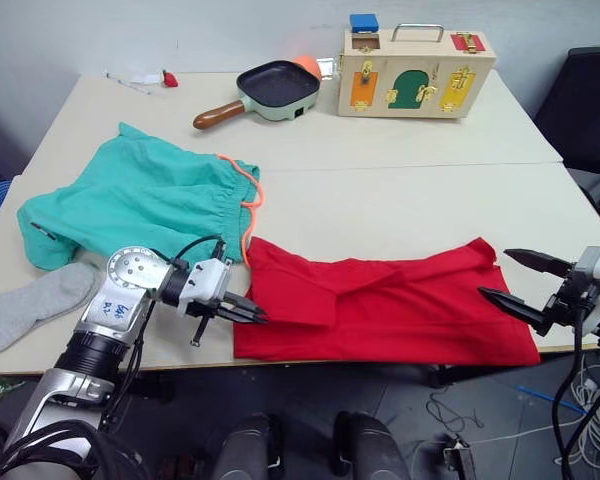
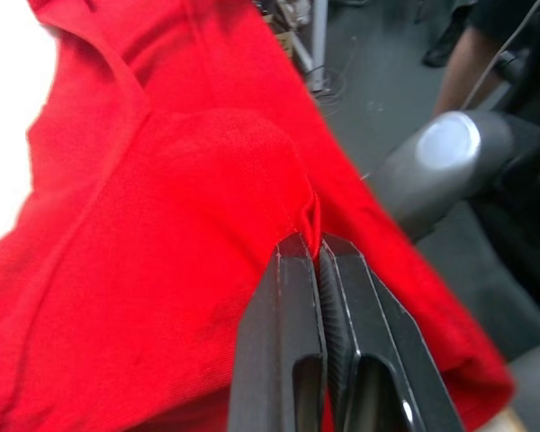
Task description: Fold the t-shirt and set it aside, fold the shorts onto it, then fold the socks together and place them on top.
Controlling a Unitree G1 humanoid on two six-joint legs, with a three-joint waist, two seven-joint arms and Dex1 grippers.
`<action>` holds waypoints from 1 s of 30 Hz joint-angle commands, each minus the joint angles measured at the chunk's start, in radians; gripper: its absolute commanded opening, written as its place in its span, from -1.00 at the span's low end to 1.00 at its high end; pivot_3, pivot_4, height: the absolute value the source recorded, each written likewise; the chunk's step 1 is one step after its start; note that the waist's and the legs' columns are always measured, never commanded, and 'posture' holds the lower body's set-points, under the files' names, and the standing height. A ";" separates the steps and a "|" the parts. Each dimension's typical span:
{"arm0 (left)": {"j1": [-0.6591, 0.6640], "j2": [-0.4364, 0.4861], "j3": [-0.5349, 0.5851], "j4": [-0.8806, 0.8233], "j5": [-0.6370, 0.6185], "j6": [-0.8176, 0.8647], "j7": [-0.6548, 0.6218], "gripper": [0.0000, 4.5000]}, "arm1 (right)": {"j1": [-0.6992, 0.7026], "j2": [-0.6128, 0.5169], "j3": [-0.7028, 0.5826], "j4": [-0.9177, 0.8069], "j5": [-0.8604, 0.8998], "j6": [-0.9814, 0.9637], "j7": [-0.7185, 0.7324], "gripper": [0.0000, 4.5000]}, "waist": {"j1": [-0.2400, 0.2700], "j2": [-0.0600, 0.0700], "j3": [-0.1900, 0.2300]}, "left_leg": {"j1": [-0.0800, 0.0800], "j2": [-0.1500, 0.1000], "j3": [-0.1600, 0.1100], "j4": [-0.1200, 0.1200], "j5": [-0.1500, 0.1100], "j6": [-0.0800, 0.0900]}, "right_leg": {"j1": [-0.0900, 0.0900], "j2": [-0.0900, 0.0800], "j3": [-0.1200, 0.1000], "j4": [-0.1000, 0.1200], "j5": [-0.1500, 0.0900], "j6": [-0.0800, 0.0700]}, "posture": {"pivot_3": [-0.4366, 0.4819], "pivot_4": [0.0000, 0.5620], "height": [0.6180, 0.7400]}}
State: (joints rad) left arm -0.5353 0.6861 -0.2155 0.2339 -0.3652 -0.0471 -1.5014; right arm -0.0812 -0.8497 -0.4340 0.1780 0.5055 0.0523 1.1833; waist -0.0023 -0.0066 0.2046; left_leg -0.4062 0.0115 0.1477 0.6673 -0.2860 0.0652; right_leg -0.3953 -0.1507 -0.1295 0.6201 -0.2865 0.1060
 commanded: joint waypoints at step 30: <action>0.155 -0.068 0.294 -0.365 -0.298 0.476 0.289 1.00 | -1.017 -0.005 0.460 1.098 -0.526 0.072 0.117 0.62 | -0.027 0.002 0.000 | 0.000 0.001 0.000 -0.001 0.001 -0.004 | 0.000 0.002 -0.001 0.000 -0.001 -0.002 | -0.05 -0.47 1.00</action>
State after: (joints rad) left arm -0.3817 0.6125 0.0620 -0.1017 -0.6622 0.4448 -1.2138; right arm -1.0801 -0.8420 0.0336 1.2683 -0.0127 0.1208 1.3084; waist -0.0294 -0.0044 0.2050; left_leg -0.4065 0.0129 0.1479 0.6667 -0.2850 0.0613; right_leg -0.3955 -0.1487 -0.1300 0.6205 -0.2876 0.1040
